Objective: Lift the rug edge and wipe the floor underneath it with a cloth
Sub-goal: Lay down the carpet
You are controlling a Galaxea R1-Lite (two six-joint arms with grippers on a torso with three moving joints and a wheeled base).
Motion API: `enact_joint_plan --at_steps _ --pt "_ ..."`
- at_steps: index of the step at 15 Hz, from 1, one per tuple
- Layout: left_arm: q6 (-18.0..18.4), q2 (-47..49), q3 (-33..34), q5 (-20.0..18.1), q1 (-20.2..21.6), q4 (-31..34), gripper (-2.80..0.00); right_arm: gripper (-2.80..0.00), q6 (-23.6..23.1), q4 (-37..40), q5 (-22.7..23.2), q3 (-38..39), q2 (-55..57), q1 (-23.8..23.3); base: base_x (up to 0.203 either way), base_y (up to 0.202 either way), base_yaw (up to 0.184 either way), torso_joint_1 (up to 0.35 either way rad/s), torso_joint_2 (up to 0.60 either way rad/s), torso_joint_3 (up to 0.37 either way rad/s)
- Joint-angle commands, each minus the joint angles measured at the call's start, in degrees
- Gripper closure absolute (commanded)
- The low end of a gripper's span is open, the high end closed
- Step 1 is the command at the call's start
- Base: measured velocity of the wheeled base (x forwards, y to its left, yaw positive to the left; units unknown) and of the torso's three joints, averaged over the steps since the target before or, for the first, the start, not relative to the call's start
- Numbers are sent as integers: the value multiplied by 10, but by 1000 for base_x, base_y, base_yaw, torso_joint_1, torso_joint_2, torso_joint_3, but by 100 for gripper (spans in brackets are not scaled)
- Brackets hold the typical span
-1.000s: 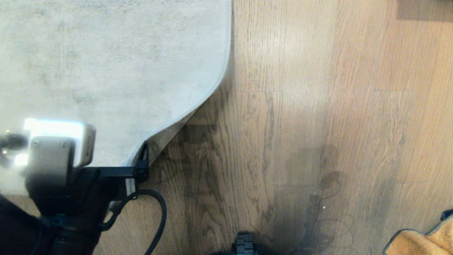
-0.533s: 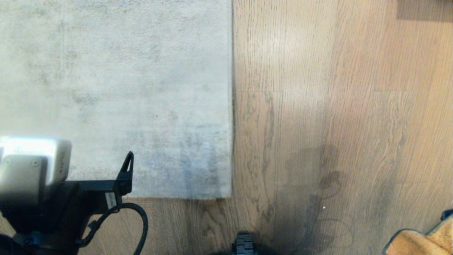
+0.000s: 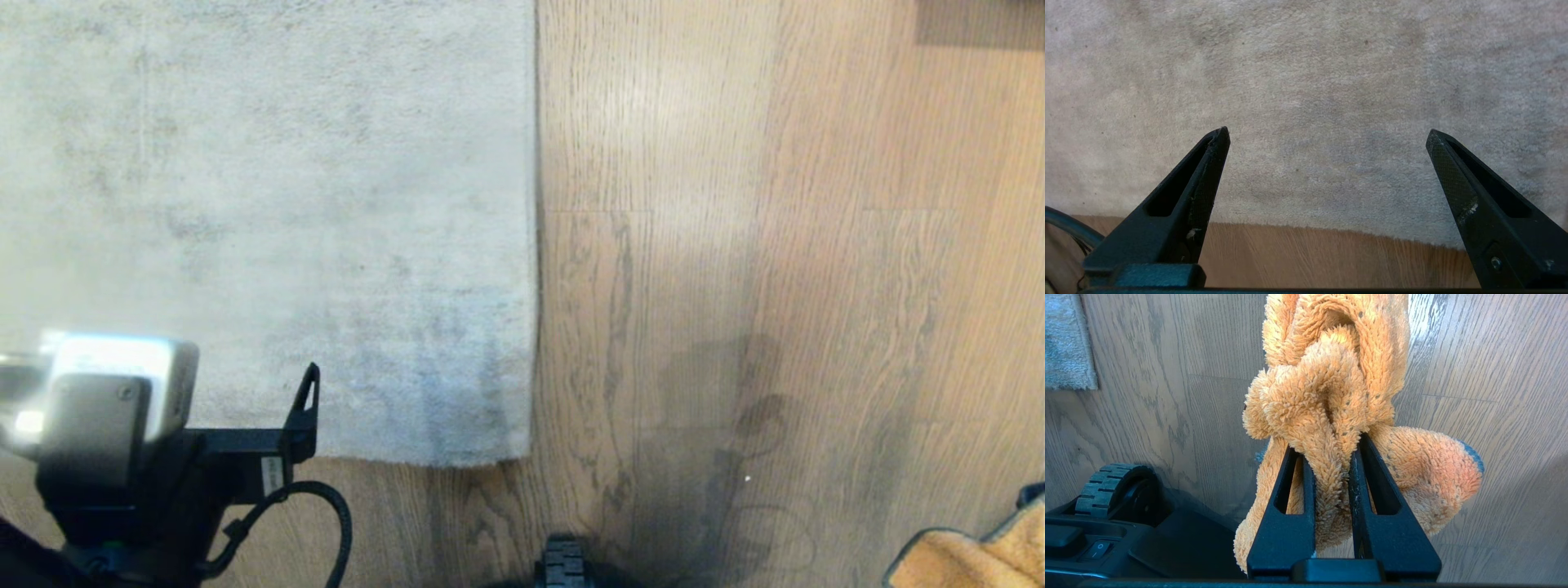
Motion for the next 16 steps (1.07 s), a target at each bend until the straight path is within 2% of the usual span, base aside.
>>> enact_joint_plan --at_steps 1,7,8,14,16 --pt "1 25 3 3 0 -4 -280 0 -1 0 0 0 1 1 0 0 0 0 0 0" --pt "-5 68 0 3 -7 -7 -280 0 -1 0 0 0 1 0 0 0 0 0 0 0" --pt "-6 77 -3 3 -8 -7 0 0 -1 0 0 0 1 0 0 0 0 0 0 0" --pt "-4 114 -5 -2 -13 -4 0 0 -1 0 0 0 1 0 0 0 0 0 0 0" --pt "-6 115 3 -24 -12 -3 0 0 -1 0 0 0 1 0 0 0 0 0 0 0"
